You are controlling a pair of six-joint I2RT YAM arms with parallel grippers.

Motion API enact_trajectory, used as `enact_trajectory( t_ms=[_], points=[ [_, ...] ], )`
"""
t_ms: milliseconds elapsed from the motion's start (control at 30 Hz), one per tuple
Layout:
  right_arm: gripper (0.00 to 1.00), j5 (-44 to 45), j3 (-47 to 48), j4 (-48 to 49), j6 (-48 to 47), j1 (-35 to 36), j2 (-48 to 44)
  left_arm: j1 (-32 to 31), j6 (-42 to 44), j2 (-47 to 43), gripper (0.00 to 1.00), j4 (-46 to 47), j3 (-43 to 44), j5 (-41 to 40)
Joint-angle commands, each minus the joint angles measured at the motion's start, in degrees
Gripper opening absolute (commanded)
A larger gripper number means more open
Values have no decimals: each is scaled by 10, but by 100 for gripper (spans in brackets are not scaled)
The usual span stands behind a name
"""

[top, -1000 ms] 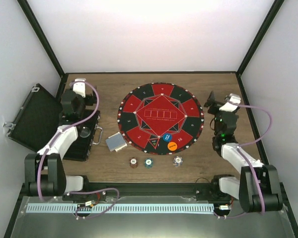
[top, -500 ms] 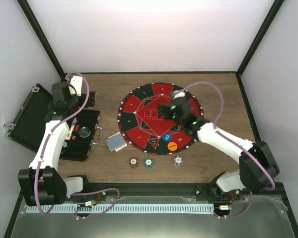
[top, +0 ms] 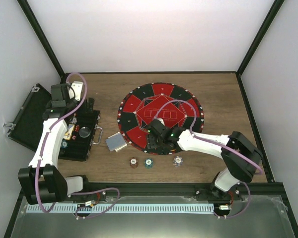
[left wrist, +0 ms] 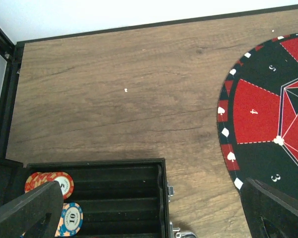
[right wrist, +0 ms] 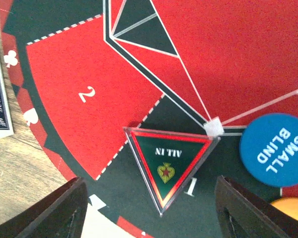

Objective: Distribute texas hold em gaming equipment

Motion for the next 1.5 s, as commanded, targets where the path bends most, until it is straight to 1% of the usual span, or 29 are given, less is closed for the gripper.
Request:
enact_trajectory(
  t_ms=[0,167,300,567,700,867,1033,1200,1333,1467],
  points=[
    [69,-25,-9,-23,42,4,5,3,10,-11,100,-25,11,9],
    [63,-45,-22,-19,46,5,5,3,10,-13,100,-30,8,18],
    [62,-53,-22,-17,43,5,21,3,10,-14,100,-32,11,25],
    [54,-47,-6,-15,32,6,58,3,4,-11,100,-38,21,35],
    [49,-43,7,-16,24,6,78,4,2,-9,100,-40,26,36],
    [40,-30,25,-12,14,6,96,4,0,-9,100,-46,32,39],
    [32,-12,62,-16,-12,5,128,3,-3,-8,100,-50,32,40],
    [31,15,115,-16,-56,5,170,3,-7,-5,100,-59,35,40],
    [31,34,175,-21,-101,0,222,3,-10,-7,100,-64,33,40],
    [31,20,233,-16,-140,-15,269,3,-10,-9,100,-72,29,40]
  ],
)
